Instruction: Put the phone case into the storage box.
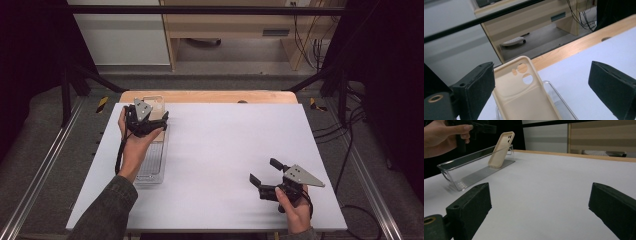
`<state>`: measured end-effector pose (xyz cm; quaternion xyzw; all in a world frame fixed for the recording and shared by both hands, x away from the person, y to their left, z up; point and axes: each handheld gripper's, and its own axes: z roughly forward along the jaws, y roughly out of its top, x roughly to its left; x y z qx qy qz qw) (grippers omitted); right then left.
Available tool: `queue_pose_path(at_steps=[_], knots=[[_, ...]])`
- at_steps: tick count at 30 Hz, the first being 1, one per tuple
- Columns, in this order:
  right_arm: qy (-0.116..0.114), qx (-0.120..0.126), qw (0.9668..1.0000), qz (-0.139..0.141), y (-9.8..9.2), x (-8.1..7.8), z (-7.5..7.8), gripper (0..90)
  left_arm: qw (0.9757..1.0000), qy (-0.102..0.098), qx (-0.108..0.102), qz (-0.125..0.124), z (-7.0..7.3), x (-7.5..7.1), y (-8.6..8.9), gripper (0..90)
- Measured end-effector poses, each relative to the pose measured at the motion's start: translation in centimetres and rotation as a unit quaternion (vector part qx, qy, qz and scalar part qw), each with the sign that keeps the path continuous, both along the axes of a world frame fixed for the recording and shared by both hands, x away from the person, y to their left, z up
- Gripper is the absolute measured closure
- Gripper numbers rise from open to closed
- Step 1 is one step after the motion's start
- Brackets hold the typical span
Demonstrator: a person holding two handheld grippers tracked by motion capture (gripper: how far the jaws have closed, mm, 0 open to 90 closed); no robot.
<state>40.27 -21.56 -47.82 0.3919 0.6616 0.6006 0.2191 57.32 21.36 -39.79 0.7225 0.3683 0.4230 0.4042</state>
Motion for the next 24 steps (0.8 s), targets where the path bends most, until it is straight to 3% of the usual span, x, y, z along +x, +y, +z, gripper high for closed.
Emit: queue_pose_path(at_steps=[1, 2, 7, 13, 24], knots=[[0.000, 0.000, 1.0000, 0.000, 0.0, 0.0, 0.0, 4.4, 1.0000, 0.000, 0.000, 0.000, 0.0, 0.0, 0.0, 6.7], [0.000, -0.001, 1.0000, -0.001, 0.0, 0.0, 0.0, 4.4, 0.9998, -0.008, 0.016, -0.006, 0.0, -0.1, -0.3, 6.6], [-0.003, -0.006, 1.0000, -0.002, 0.0, 0.0, 0.0, 4.4, 0.9985, -0.019, 0.048, -0.016, 0.1, -0.7, -0.9, 5.9], [-0.005, -0.009, 0.9999, -0.002, 0.1, 0.0, 0.0, 4.4, 0.9973, -0.031, 0.062, -0.024, 0.6, -1.7, -1.0, 5.9], [-0.007, -0.012, 0.9999, -0.005, 0.4, -0.2, 0.1, 4.4, 0.9974, -0.034, 0.061, -0.018, 1.2, -3.8, 0.3, 5.8]])
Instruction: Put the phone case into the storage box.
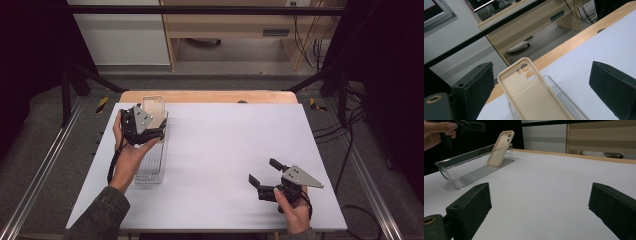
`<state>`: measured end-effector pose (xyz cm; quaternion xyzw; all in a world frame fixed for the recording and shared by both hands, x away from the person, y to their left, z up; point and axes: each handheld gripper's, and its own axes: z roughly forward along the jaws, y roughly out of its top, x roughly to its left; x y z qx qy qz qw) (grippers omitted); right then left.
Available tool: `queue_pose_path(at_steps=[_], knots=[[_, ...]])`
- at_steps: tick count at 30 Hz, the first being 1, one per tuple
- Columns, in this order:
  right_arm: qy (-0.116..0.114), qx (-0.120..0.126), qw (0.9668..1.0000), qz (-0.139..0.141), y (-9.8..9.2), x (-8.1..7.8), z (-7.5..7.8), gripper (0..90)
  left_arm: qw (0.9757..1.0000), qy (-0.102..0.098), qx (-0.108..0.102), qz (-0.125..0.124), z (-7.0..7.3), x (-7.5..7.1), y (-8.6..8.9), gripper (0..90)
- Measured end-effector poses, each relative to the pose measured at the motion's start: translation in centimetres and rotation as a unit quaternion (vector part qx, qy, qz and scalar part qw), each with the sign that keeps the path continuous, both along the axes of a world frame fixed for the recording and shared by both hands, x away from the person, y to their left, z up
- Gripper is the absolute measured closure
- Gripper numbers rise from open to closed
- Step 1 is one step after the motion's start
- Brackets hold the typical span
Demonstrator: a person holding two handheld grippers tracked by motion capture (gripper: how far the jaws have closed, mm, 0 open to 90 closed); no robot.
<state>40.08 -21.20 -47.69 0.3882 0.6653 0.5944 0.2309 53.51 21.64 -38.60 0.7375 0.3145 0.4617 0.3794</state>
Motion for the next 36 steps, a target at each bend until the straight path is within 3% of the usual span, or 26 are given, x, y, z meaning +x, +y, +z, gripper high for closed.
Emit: queue_pose_path(at_steps=[14, 20, 24, 29, 36], knots=[[-0.001, -0.004, 1.0000, -0.008, -0.2, 0.0, -0.1, 4.2, 0.9994, -0.015, 0.023, -0.022, 0.5, -2.4, 0.2, 5.7], [-0.007, -0.010, 0.9998, -0.014, 0.0, -0.1, 0.0, 3.9, 0.9996, -0.014, -0.001, -0.026, 0.7, -3.3, 0.4, 5.6], [-0.010, -0.012, 0.9998, -0.014, 0.0, -0.1, 0.0, 3.8, 0.9994, -0.018, -0.002, -0.028, 0.9, -3.9, 0.6, 5.6], [-0.010, -0.012, 0.9998, -0.013, 0.0, -0.1, 0.0, 4.0, 0.9983, -0.014, -0.051, -0.026, 1.4, -4.5, 1.4, 5.3], [-0.012, -0.015, 0.9997, -0.013, 0.2, -0.1, 0.0, 4.1, 0.9982, -0.022, -0.048, -0.027, 1.6, -5.5, 2.1, 5.3]])
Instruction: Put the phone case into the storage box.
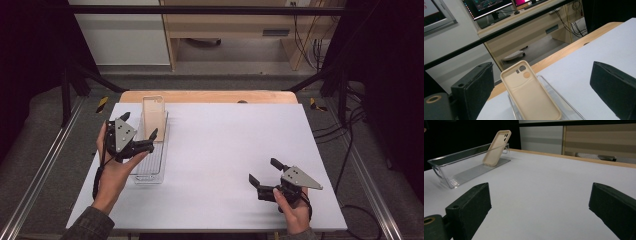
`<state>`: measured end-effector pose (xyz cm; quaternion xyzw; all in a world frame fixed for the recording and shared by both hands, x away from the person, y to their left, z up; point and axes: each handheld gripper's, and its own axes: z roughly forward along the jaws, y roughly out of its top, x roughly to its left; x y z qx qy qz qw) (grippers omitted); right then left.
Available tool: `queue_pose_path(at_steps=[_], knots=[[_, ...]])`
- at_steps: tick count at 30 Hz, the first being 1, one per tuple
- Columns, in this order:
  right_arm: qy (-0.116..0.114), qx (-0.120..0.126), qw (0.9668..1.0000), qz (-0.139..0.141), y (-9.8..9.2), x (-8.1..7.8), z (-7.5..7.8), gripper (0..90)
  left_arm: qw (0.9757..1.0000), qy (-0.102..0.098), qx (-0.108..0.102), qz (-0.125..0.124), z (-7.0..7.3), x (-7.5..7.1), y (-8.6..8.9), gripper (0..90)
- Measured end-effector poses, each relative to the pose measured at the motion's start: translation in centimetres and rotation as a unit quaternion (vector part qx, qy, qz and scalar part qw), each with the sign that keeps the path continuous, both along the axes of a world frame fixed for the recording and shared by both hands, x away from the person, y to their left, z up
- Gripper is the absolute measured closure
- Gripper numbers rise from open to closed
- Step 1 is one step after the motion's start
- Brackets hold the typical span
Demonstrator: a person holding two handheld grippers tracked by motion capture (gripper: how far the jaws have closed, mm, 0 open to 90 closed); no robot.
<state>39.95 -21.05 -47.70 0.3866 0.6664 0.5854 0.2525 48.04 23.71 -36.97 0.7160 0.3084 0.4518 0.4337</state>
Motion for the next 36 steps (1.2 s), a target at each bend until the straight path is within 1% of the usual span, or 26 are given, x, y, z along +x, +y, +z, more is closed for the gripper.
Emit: queue_pose_path(at_steps=[3, 8, 10, 13, 17, 28, 32, 33, 36], knots=[[0.000, 0.000, 1.0000, -0.001, 0.0, 0.0, 0.0, 4.0, 1.0000, -0.002, -0.003, -0.003, 0.1, -0.4, 0.2, 5.3], [-0.001, 0.000, 1.0000, -0.002, 0.0, 0.0, 0.0, 4.0, 0.9998, -0.013, 0.012, -0.008, 0.2, -1.2, 0.4, 5.2], [-0.001, -0.001, 1.0000, -0.002, 0.0, 0.0, 0.0, 4.0, 0.9997, -0.016, 0.010, -0.013, 0.2, -1.6, 0.6, 5.0], [-0.001, -0.002, 1.0000, -0.002, 0.0, 0.0, 0.0, 3.9, 0.9995, -0.020, 0.014, -0.020, 0.1, -2.0, 0.9, 4.5], [-0.003, -0.004, 1.0000, -0.003, 0.0, 0.0, 0.0, 3.8, 0.9993, -0.023, -0.003, -0.027, -0.1, -2.7, 1.4, 2.3], [-0.005, -0.004, 1.0000, -0.006, -0.1, -0.1, 0.0, 3.8, 0.9984, -0.033, -0.039, -0.024, -0.8, -4.4, 2.9, 1.9], [-0.005, -0.006, 0.9999, -0.007, -0.1, -0.1, 0.0, 3.8, 0.9972, -0.032, -0.064, -0.022, -1.1, -5.0, 3.5, 1.9], [-0.005, -0.006, 0.9999, -0.007, -0.1, -0.1, 0.0, 3.8, 0.9961, -0.026, -0.080, -0.026, -1.3, -5.2, 3.7, 1.8], [-0.006, -0.007, 0.9999, -0.007, -0.2, -0.1, 0.0, 3.8, 0.9943, -0.022, -0.100, -0.030, -1.8, -5.6, 4.2, 1.8]])
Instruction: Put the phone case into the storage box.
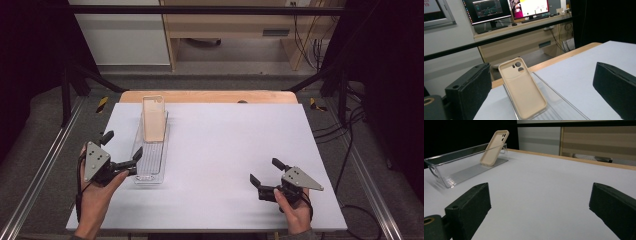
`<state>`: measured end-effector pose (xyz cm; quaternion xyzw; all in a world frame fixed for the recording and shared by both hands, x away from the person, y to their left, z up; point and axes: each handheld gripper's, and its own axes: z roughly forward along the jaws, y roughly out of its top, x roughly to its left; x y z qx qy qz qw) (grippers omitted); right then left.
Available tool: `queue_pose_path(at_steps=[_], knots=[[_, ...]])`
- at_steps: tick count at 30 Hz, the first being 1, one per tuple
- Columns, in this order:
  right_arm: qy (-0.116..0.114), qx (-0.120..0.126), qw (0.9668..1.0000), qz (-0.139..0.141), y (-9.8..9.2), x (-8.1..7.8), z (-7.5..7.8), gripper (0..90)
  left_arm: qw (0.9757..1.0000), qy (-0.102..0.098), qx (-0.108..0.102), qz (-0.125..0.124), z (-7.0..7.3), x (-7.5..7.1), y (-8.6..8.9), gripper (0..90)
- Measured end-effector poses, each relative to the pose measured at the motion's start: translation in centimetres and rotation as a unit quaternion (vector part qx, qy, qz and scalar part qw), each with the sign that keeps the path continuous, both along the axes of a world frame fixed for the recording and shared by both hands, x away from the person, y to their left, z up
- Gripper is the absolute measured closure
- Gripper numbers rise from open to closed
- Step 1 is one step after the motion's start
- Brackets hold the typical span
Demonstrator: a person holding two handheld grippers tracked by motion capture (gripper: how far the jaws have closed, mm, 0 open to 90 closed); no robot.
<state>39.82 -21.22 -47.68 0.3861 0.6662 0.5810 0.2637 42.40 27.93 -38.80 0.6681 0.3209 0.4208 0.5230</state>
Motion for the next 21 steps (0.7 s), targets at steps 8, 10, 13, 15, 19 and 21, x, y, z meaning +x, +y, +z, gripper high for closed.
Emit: queue_pose_path(at_steps=[8, 10, 13, 15, 19, 21], knots=[[0.000, -0.001, 1.0000, -0.001, 0.0, 0.0, 0.0, 3.8, 0.9996, 0.005, -0.027, -0.001, -1.4, -0.7, 1.0, 1.9], [0.001, -0.002, 1.0000, -0.001, 0.0, 0.0, 0.0, 3.8, 0.9995, 0.003, -0.030, -0.003, -1.6, -0.8, 1.0, 1.9], [0.000, -0.002, 1.0000, -0.002, 0.0, 0.0, 0.0, 3.8, 0.9994, 0.002, -0.034, -0.006, -2.0, -1.0, 1.0, 1.9], [0.000, -0.003, 1.0000, -0.002, 0.0, -0.1, 0.0, 3.8, 0.9993, 0.003, -0.036, -0.011, -2.3, -1.1, 1.0, 1.9], [0.000, -0.003, 1.0000, -0.001, 0.0, -0.1, 0.0, 3.8, 0.9990, 0.005, -0.041, -0.015, -2.7, -1.4, 0.9, 1.9], [-0.001, -0.003, 1.0000, -0.001, 0.0, -0.1, 0.0, 3.8, 0.9987, 0.008, -0.047, -0.016, -3.0, -1.5, 0.9, 1.9]])
